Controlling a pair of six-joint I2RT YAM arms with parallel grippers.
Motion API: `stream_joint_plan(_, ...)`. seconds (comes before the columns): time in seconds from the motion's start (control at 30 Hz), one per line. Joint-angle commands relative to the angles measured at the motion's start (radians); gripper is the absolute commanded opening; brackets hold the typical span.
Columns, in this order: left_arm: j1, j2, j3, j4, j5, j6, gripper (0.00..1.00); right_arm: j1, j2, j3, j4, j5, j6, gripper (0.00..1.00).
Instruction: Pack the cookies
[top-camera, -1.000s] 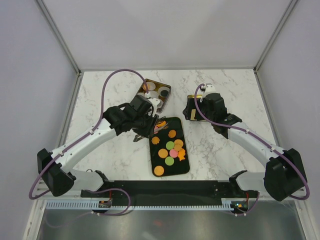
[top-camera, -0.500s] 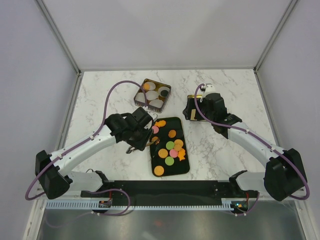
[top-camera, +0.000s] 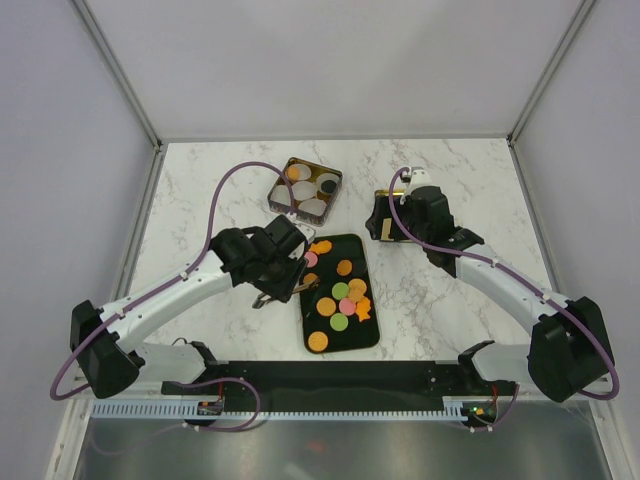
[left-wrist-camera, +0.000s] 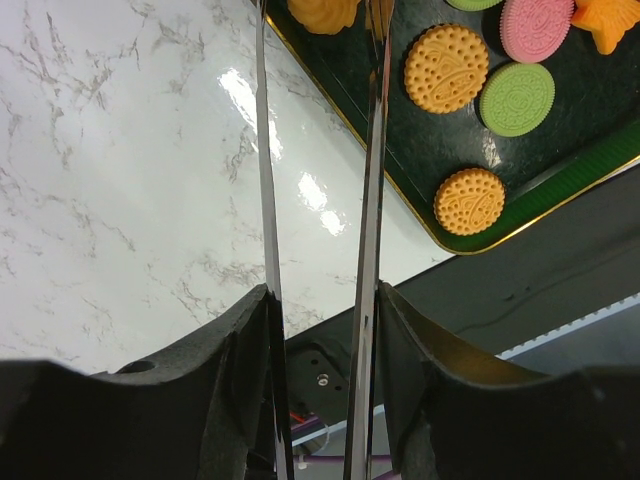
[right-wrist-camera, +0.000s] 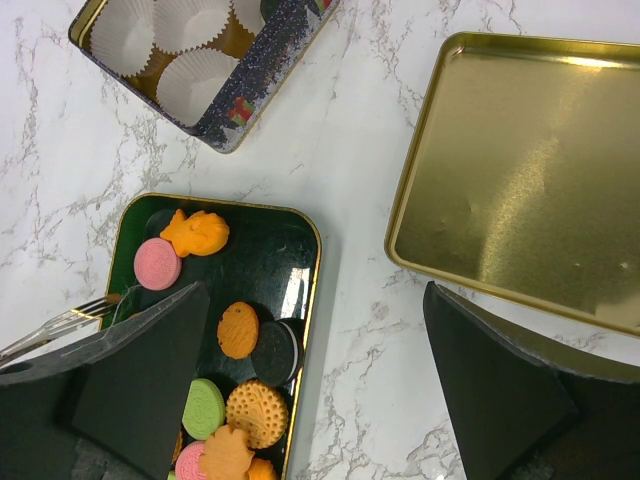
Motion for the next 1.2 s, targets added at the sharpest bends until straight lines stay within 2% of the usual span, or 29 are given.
stream_joint_plan(0.0, -0.006, -0.007, 0.005, 0.013, 0.010, -0.016, 0.52, 0.004, -0.004, 0.043, 0.007, 0.001, -0.006, 0.98)
stream_joint_plan(0.87, -0.011, 0.050, 0.012, 0.033, 0.036, -0.002, 0.50, 0.004, -0.009, 0.042, 0.007, 0.001, -0.008, 0.98)
stream_joint_plan(1.03, -0.011, 0.048, 0.012, 0.033, 0.038, -0.001, 0.46, 0.004, -0.007, 0.040, 0.005, 0.001, -0.006, 0.97)
stream_joint_plan(1.17, -0.012, 0.054, 0.020, 0.033, 0.041, -0.001, 0.38, 0.004, -0.009, 0.040, 0.005, 0.001, -0.008, 0.98)
